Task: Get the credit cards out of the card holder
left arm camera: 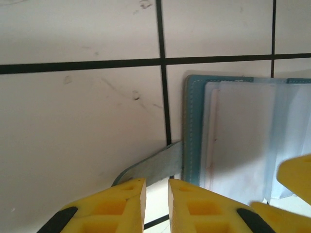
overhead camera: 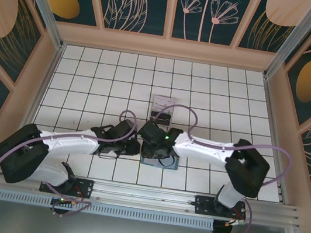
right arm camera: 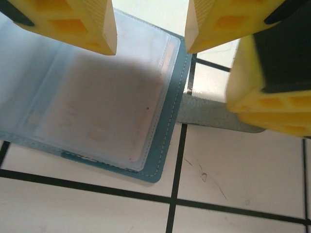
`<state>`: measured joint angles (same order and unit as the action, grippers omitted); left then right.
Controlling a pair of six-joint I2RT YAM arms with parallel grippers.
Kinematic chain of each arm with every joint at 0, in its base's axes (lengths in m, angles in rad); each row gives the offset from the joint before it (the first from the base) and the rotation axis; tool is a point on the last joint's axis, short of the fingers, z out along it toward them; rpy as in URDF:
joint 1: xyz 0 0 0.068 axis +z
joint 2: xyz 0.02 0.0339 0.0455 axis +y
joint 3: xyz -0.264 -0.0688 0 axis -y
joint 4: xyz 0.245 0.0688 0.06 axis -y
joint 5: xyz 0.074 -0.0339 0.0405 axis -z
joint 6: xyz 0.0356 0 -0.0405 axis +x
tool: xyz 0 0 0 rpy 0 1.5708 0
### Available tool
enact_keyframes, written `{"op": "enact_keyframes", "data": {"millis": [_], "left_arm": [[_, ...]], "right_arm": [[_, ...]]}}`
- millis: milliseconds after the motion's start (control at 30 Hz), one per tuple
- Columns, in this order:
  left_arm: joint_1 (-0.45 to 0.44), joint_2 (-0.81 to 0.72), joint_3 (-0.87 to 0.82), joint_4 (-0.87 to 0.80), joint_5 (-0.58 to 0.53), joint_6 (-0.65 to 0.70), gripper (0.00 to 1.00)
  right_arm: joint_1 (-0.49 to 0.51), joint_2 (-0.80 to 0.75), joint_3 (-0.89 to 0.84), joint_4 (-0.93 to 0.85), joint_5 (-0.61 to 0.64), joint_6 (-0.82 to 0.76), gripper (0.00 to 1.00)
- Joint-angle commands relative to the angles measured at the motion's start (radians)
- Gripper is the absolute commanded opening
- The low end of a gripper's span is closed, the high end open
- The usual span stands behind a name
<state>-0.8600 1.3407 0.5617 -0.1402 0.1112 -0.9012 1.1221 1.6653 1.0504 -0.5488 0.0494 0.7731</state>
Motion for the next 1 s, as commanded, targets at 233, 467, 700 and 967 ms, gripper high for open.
{"op": "enact_keyframes", "data": {"millis": [233,467,700,967], "left_arm": [[0.020,-0.078,-0.055,-0.022,-0.031,-0.020,0.21],[0.020,-0.077,-0.039,-0.025,-0.028,-0.012,0.21],[0.019,-0.003,-0.005,0.015,0.057,0.029,0.19],[0.010,0.063,0.070,0.036,0.119,0.049,0.18]], "right_arm": [[0.030,0.155,0.092,-0.147,0.106,-0.041,0.45],[0.039,0.175,0.088,-0.133,0.109,-0.044,0.31],[0.042,0.118,0.074,-0.114,0.144,-0.037,0.17],[0.030,-0.031,-0.051,0.012,0.136,-0.024,0.13]]}}
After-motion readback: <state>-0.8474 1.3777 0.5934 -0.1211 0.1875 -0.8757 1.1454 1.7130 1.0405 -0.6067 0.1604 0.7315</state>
